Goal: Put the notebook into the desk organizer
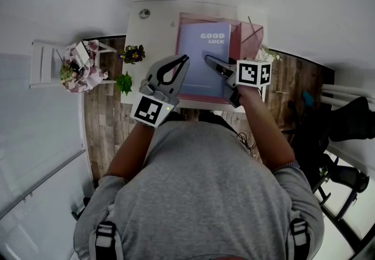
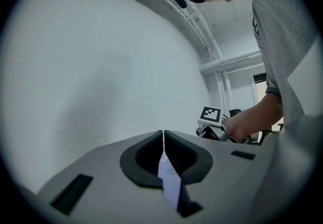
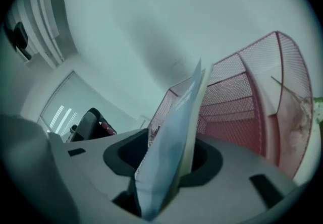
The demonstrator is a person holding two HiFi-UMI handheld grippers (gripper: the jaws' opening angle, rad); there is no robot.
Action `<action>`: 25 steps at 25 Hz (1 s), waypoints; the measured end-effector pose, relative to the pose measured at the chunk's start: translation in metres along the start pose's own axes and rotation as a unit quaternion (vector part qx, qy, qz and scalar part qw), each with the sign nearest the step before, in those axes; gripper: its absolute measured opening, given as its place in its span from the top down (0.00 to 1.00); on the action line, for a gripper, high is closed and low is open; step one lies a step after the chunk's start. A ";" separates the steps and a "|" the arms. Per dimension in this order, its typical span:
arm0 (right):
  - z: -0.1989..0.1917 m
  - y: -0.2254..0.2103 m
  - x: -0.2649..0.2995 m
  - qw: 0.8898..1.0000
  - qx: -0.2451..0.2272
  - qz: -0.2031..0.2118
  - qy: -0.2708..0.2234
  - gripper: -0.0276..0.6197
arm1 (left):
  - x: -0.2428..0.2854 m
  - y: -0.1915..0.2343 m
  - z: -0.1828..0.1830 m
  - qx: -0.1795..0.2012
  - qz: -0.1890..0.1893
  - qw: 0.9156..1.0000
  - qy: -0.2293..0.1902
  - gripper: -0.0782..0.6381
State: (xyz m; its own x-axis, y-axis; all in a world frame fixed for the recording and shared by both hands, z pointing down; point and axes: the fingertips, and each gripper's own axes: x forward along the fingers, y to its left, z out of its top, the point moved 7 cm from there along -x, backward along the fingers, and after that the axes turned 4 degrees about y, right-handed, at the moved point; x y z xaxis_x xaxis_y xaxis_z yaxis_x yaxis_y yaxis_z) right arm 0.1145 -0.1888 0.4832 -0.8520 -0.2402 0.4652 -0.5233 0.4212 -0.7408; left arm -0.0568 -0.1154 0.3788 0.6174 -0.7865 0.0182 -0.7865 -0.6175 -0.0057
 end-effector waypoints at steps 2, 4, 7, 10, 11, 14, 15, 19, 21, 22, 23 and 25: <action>-0.001 0.002 0.001 1.000 -0.011 -0.010 0.002 0.63 | 0.000 0.001 -0.001 0.001 -0.001 1.000 0.001 0.85; -0.001 0.004 0.003 0.999 -0.023 -0.022 0.005 0.55 | 0.000 0.001 -0.001 0.000 -0.001 1.000 0.002 0.85; 0.001 0.007 0.004 0.998 -0.039 -0.042 0.008 0.47 | 0.000 0.001 -0.001 -0.001 -0.004 1.000 -0.001 0.85; 0.002 0.009 0.006 0.997 -0.051 -0.065 0.008 0.43 | -0.003 0.003 -0.002 -0.003 -0.005 1.000 -0.003 0.85; 0.002 0.010 0.006 0.996 -0.053 -0.071 0.007 0.40 | -0.004 0.003 -0.002 -0.004 -0.005 1.000 -0.003 0.85; 0.001 0.012 0.006 0.994 -0.065 -0.089 0.010 0.34 | -0.006 0.004 -0.003 -0.006 -0.006 1.000 -0.003 0.85; 0.000 0.013 0.007 0.993 -0.071 -0.097 0.011 0.31 | -0.006 0.004 -0.003 -0.006 -0.006 1.000 -0.003 0.85; -0.003 0.016 0.013 0.986 -0.103 -0.132 0.019 0.25 | -0.009 0.005 -0.004 -0.009 -0.009 1.000 -0.007 0.85; -0.004 0.018 0.015 0.981 -0.119 -0.149 0.022 0.25 | -0.011 0.006 -0.004 -0.012 -0.009 1.000 -0.008 0.85; -0.004 0.019 0.016 0.979 -0.126 -0.156 0.022 0.25 | -0.011 0.006 -0.004 -0.012 -0.010 1.000 -0.007 0.85; -0.004 0.019 0.016 0.977 -0.132 -0.164 0.023 0.25 | -0.012 0.007 -0.004 -0.011 -0.011 1.000 -0.007 0.85; -0.006 0.020 0.018 0.972 -0.148 -0.180 0.029 0.25 | -0.012 0.007 -0.004 -0.008 -0.014 1.000 -0.007 0.85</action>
State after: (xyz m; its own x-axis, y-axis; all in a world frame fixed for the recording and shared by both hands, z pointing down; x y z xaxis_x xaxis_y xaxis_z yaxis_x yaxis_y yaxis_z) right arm 0.0887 -0.1798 0.4797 -0.6071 -0.3729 0.7017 -0.7525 0.5534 -0.3570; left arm -0.0696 -0.1099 0.3824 0.6393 -0.7689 0.0038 -0.7689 -0.6393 0.0113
